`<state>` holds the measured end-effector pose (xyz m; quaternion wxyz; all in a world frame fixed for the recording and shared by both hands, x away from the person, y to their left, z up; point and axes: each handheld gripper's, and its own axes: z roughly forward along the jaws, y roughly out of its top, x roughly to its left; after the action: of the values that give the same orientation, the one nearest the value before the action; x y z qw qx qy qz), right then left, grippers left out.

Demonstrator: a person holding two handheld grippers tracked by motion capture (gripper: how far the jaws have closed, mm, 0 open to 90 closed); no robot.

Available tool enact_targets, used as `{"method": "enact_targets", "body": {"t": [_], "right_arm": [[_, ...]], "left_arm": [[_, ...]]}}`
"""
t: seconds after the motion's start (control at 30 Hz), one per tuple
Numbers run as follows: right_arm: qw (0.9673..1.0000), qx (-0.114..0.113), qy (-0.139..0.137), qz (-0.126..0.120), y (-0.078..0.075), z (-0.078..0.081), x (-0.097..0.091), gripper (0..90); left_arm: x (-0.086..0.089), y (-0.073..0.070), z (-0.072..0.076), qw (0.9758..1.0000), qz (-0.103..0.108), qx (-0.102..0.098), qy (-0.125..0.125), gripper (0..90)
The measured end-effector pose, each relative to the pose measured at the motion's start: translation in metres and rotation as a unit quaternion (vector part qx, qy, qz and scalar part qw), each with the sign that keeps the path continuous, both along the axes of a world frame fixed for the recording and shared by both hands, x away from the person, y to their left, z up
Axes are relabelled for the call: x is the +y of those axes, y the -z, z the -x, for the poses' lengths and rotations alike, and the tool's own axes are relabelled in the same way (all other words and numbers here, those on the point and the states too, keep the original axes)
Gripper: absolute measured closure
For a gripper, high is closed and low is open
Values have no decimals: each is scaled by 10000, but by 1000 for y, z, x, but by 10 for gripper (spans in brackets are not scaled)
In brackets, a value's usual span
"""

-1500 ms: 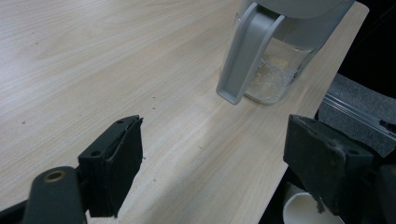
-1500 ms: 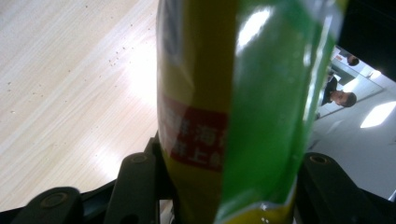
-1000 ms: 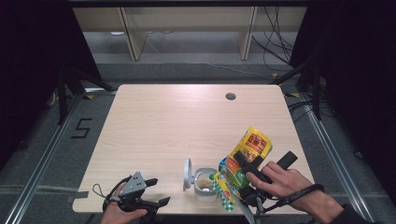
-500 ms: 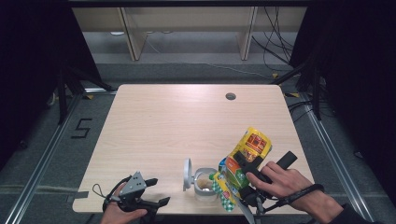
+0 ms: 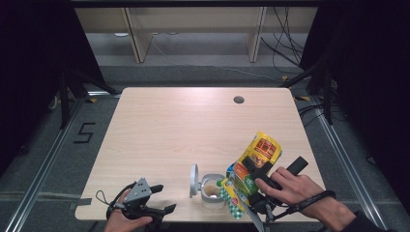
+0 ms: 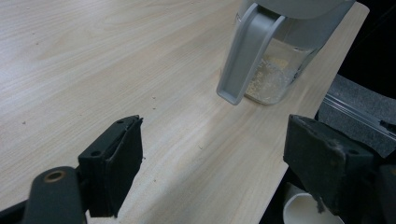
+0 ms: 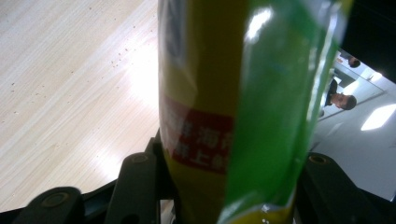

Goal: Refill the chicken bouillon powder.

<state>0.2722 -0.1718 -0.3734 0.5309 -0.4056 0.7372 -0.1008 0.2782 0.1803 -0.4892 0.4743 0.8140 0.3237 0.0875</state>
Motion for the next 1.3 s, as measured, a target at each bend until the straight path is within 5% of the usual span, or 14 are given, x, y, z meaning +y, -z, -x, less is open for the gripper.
{"method": "enact_targets", "body": {"t": [0.07, 0.1, 0.23, 0.27, 0.3, 0.43, 0.47, 0.53, 0.67, 0.73, 0.87, 0.9, 1.3], "right_arm": [[9996, -197, -170, -64, 0, 0, -1, 578], [9999, 45, 65, -67, 0, 1, -1, 578], [9999, 42, 100, -101, 0, 1, -1, 579], [9998, -112, -34, -187, 1, 1, -2, 579], [9998, 44, 125, -122, 1, 1, -2, 579], [9999, 25, 70, -89, 0, 1, -1, 579], [9997, -140, -54, -170, 2, 1, -2, 579], [9999, 19, 66, -88, 1, 1, -1, 581], [9999, -23, 58, -129, 1, 1, -2, 581], [9992, 4, -144, -373, 4, -2, -5, 581], [9994, -17, -188, -306, 3, -2, -5, 582], [9986, 36, -154, -504, 5, -2, -6, 582], [9987, 15, -164, -477, 6, -1, -5, 583]], "left_arm": [[0, 0, 0, 10000, 1, 0, -2, 191], [0, 0, 0, 10000, -1, -2, 0, 191], [0, 0, 0, 10000, 4, 0, 0, 191], [0, 0, 0, 10000, 1, -1, 0, 191], [0, 0, 0, 10000, -3, 13, 17, 191], [0, 0, 0, 10000, 4, 13, 20, 191], [0, 0, 0, 10000, -9, 6, 20, 191], [0, 0, 0, 10000, -4, -1, 5, 191], [0, 0, 0, 10000, -3, 10, 17, 191], [1, 0, 0, 10000, -36, 4, 9, 191], [0, 0, 0, 10000, 0, 9, 25, 191], [0, 0, 0, 10000, 1, 7, 25, 191], [0, 0, 0, 10000, 8, 13, 14, 191]]}}
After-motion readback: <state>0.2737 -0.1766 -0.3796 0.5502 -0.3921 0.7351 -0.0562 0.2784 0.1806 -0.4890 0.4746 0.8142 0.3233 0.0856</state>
